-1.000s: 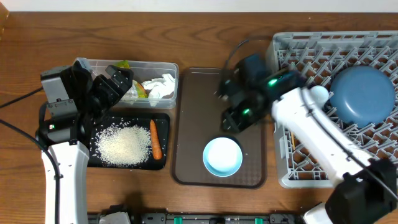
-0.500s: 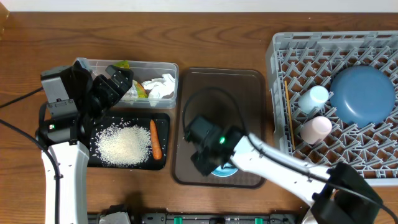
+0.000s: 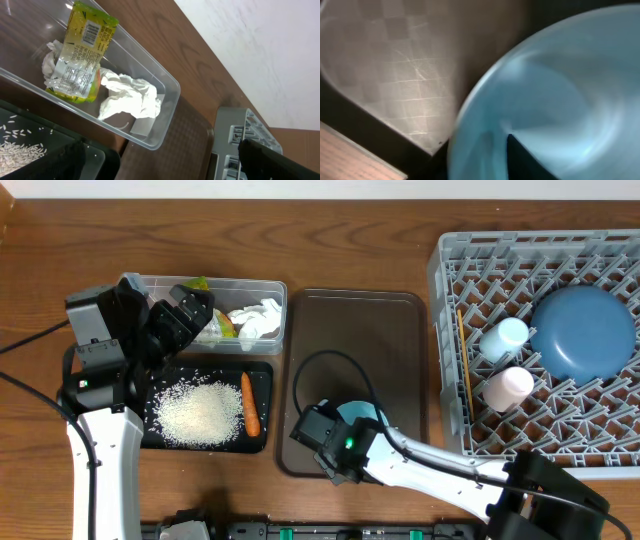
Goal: Sort waste into correct bins and load items into the dishwasher rack
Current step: 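Grasp the light-blue bowl's rim with right gripper, then lift the light-blue bowl and carry it to the rack's back area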
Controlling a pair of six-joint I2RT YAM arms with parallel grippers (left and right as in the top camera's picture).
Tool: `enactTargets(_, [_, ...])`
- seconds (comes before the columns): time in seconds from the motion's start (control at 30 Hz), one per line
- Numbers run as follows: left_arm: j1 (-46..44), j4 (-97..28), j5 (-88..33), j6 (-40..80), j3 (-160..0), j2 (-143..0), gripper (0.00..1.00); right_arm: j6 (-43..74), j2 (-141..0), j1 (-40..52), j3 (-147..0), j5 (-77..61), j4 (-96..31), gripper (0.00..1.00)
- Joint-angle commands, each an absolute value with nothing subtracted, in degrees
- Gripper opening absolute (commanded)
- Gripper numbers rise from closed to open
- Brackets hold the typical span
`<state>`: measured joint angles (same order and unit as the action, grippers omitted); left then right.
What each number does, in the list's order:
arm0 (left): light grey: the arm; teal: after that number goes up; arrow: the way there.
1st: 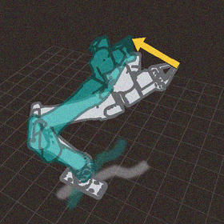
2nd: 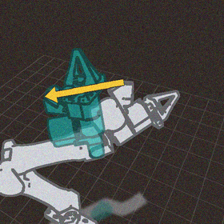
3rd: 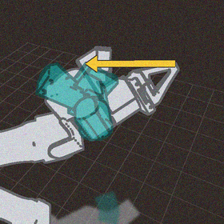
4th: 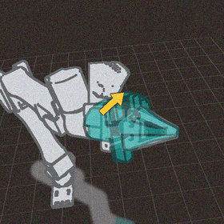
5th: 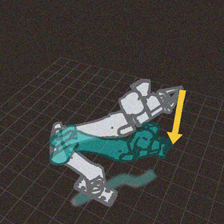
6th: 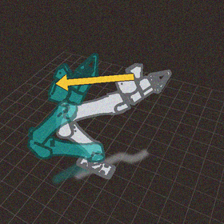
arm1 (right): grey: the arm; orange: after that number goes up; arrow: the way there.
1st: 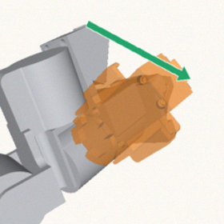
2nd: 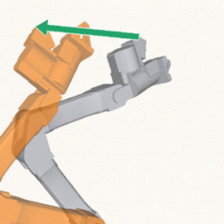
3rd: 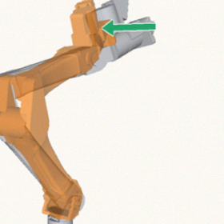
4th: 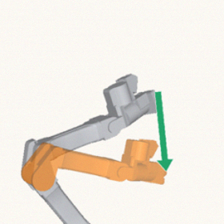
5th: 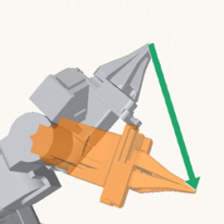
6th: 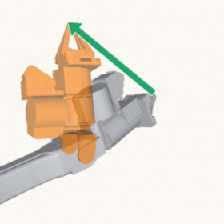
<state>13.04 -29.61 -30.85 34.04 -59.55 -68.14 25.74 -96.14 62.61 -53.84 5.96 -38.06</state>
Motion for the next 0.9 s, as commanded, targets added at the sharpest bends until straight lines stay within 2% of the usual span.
enactTargets(0.0, [13.21, -29.56, -30.13, 32.84, -59.88, -68.16, 1.00, 26.76, -95.59, 63.40, -53.36, 7.03, -37.23, 0.18])
enactTargets(0.2, [13.21, -29.56, -30.13, 32.84, -59.88, -68.16, 1.00, 26.74, -95.50, 63.40, -53.67, 6.85, -34.68, 0.01])
enactTargets(0.43, [13.21, -29.54, -30.13, 32.84, -59.88, -68.16, 1.00, 26.74, -95.18, 62.92, -55.11, 6.11, -34.48, 0.01])
enactTargets(0.57, [13.21, -29.56, -30.13, 32.84, -59.88, -68.16, 1.00, 23.70, -93.12, 60.29, -57.91, 0.38, -34.46, 0.01])
enactTargets(0.73, [13.21, -29.56, -30.15, 32.84, -59.88, -68.16, 1.00, 18.15, -87.90, 53.17, -61.47, -9.04, -34.48, 0.01])
enactTargets(0.87, [13.21, -29.56, -30.15, 32.84, -59.88, -68.16, 1.00, 14.72, -82.11, 42.87, -62.70, -16.10, -34.39, 0.01])
